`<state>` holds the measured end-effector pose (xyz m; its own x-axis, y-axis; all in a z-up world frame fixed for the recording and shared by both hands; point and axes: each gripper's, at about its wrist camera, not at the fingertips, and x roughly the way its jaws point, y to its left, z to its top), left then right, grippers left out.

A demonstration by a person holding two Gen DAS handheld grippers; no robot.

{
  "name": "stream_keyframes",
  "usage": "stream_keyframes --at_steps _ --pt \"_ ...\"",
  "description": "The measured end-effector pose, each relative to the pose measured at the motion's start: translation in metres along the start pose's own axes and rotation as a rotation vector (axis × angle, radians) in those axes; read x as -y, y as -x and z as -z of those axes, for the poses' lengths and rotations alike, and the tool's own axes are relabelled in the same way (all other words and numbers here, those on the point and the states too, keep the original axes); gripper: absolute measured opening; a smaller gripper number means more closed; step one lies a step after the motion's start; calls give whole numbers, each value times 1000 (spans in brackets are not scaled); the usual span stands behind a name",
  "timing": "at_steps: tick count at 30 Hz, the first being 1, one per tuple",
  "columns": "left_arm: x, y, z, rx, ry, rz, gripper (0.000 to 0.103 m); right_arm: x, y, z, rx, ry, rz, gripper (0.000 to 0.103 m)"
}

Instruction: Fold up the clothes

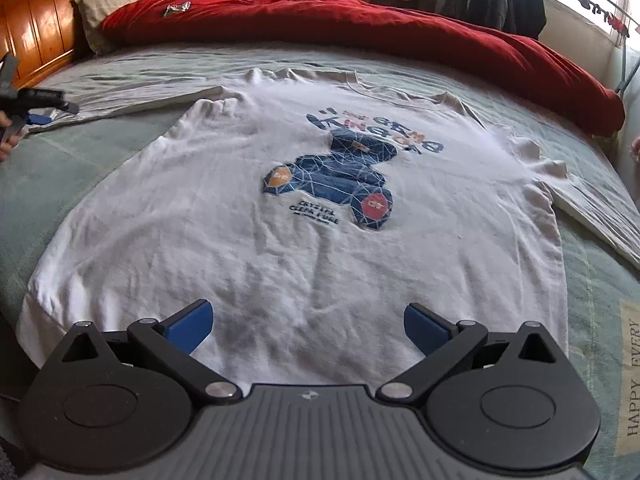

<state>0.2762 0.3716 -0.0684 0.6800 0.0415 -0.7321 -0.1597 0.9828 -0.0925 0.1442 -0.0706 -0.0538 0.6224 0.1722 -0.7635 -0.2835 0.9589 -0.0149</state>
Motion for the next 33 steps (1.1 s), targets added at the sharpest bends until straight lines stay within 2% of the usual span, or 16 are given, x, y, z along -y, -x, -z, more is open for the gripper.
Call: stream_keyframes --at_steps 3,5,7,11,14,16,21,24,27,31,33 --pt "10 11 -11 -1 -58 12 96 3 -2 -2 -2 -16 -1 103" --pt "10 14 -25 43 -61 28 97 2 -2 -4 5 -16 2 103" --pt "5 4 -40 56 -29 34 97 -1 -1 -6 9 -13 3 103" --pt "-1 -35 -53 4 29 29 97 -6 0 -6 4 11 10 103" --pt "0 -52 -51 -28 30 -32 97 -5 1 -6 -1 12 22 103" --pt "8 -47 -53 -25 21 -50 97 -3 2 -5 1 7 26 103" --pt "43 -19 -48 10 -91 -7 98 1 5 -4 18 -5 20 103" --pt "64 -21 -33 -31 -180 -29 98 2 9 -2 29 -13 5 103" --pt "68 -30 -20 -88 -170 -56 98 4 16 2 39 -13 -1 103" --pt "69 -16 -17 -126 -112 -79 98 15 28 10 39 -35 10 103" --pt "82 2 -15 -125 -146 -94 98 20 32 15 43 -42 24 103"
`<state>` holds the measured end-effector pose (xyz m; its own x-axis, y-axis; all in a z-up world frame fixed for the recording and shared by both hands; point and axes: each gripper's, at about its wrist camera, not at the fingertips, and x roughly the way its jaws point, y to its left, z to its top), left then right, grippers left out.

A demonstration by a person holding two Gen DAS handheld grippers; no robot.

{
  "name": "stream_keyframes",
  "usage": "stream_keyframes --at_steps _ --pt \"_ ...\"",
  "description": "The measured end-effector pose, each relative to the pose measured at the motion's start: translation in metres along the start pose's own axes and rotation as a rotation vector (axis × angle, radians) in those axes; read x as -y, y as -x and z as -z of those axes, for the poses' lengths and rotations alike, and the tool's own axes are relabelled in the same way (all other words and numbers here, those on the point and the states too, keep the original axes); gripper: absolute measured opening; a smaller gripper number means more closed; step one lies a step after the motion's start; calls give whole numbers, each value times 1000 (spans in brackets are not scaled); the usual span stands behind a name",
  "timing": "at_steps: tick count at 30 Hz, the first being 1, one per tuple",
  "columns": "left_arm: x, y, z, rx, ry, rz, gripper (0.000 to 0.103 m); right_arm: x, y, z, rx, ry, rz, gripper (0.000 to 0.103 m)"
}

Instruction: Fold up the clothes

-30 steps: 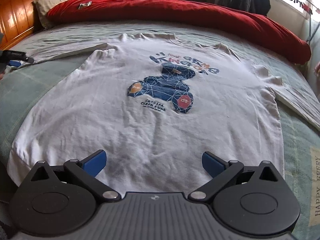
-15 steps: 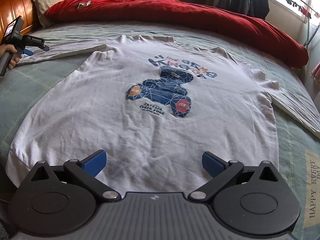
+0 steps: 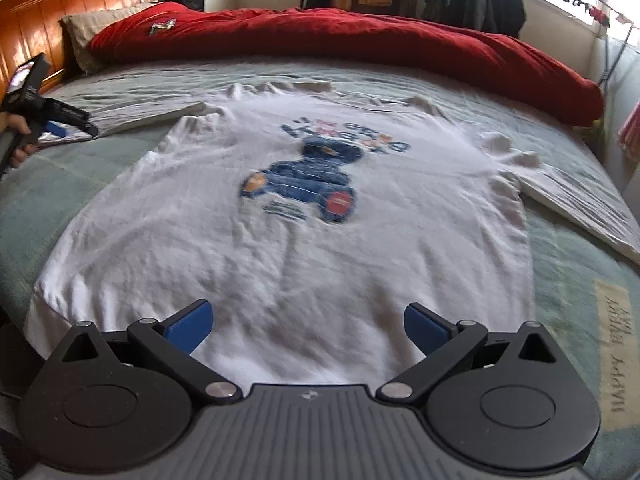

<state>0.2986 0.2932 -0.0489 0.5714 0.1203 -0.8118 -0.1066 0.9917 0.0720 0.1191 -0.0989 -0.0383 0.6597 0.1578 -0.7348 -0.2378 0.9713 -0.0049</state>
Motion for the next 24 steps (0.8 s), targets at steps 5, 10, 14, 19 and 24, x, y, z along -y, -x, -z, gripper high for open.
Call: stream_keyframes --at_steps 5,10,14,19,24 --pt "44 64 5 72 -96 57 98 15 10 10 10 -22 15 103" --pt "115 124 16 158 -237 177 98 29 4 17 -15 -19 45 103" --pt "178 154 32 208 -332 296 98 35 -5 21 -19 3 50 103" --pt "249 163 68 267 -433 357 98 38 -21 27 -44 17 49 103" --pt "297 150 110 274 -505 319 98 44 -24 29 -44 -12 20 103"
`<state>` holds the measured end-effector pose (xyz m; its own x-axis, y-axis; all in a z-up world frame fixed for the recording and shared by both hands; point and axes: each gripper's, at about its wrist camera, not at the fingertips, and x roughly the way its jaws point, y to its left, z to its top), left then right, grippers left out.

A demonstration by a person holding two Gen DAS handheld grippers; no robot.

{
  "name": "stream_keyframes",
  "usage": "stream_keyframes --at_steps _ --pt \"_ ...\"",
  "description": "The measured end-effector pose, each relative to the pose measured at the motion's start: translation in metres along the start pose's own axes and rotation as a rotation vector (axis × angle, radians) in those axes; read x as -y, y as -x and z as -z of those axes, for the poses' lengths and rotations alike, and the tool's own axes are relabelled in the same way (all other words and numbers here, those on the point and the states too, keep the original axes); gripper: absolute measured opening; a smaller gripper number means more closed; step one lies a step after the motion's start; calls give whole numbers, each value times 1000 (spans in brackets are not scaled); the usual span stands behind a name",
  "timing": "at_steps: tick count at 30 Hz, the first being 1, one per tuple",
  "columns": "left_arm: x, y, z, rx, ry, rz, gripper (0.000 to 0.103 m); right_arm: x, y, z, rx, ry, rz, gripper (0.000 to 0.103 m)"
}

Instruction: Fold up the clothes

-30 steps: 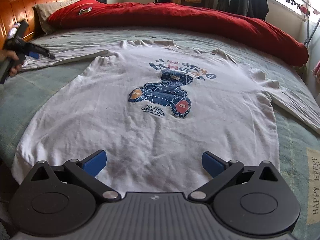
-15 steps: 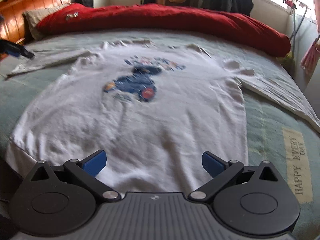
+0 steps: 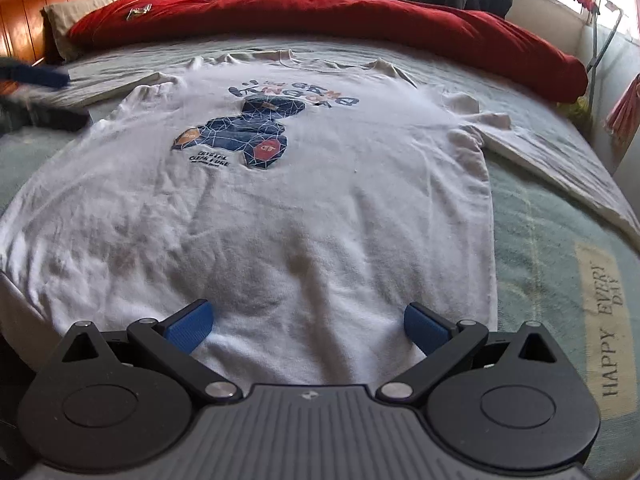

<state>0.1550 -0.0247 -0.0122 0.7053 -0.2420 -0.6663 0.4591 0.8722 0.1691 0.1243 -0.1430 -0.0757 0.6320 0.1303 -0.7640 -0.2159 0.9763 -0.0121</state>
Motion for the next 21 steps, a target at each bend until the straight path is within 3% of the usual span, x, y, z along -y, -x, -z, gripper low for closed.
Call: stream_keyframes --at_steps 6,12,21 --pt "22 -11 40 -81 65 10 98 0 -1 10 42 -14 7 103" --pt "14 14 78 -74 209 32 99 1 2 20 101 -9 6 103" --pt "12 17 80 -83 271 15 100 1 6 28 147 -7 4 103"
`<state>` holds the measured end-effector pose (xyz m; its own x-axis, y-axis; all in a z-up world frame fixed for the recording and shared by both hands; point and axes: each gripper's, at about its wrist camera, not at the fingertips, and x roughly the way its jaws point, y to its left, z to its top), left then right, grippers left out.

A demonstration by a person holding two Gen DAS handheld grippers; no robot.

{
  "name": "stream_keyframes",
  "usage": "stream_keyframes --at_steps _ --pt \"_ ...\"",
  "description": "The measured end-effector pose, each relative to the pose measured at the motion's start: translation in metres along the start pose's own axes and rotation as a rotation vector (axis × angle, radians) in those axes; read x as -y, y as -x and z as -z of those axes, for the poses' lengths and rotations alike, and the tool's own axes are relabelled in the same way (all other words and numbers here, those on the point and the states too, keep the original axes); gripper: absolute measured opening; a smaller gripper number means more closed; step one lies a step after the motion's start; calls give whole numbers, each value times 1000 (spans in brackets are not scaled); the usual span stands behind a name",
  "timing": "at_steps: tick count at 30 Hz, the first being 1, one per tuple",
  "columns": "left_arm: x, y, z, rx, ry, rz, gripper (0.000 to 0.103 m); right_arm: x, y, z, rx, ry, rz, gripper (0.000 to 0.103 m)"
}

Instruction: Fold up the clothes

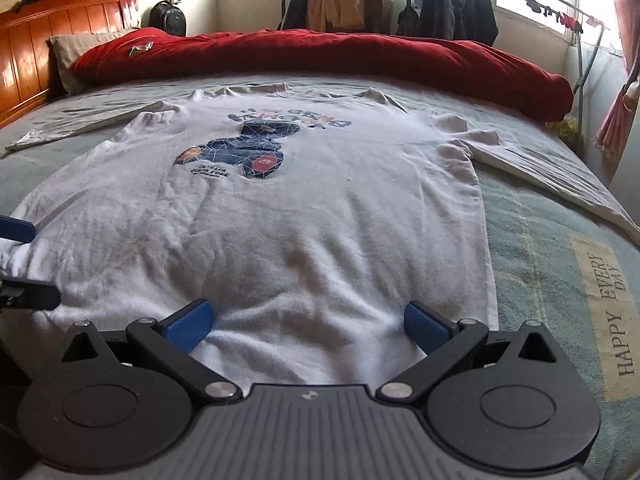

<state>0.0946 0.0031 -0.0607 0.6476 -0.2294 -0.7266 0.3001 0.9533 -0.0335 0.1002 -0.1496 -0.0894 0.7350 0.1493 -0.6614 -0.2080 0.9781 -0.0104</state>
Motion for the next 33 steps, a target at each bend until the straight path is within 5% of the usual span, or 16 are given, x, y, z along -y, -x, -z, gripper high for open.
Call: stream_keyframes --at_steps 7,14,23,28,33 --pt "-8 14 -9 46 22 -28 100 18 16 -17 -36 -40 -54 103" --pt "-25 20 -31 87 40 -61 100 77 -1 -96 30 -93 -36 103" --pt "-65 13 -60 141 111 -139 100 158 -132 -219 -68 -256 -145 103" --pt "-77 2 -67 145 120 -146 100 184 -204 -233 -161 -379 -175 103" --pt "-81 -17 -67 130 130 -135 100 189 -248 -234 -177 -342 -114 103"
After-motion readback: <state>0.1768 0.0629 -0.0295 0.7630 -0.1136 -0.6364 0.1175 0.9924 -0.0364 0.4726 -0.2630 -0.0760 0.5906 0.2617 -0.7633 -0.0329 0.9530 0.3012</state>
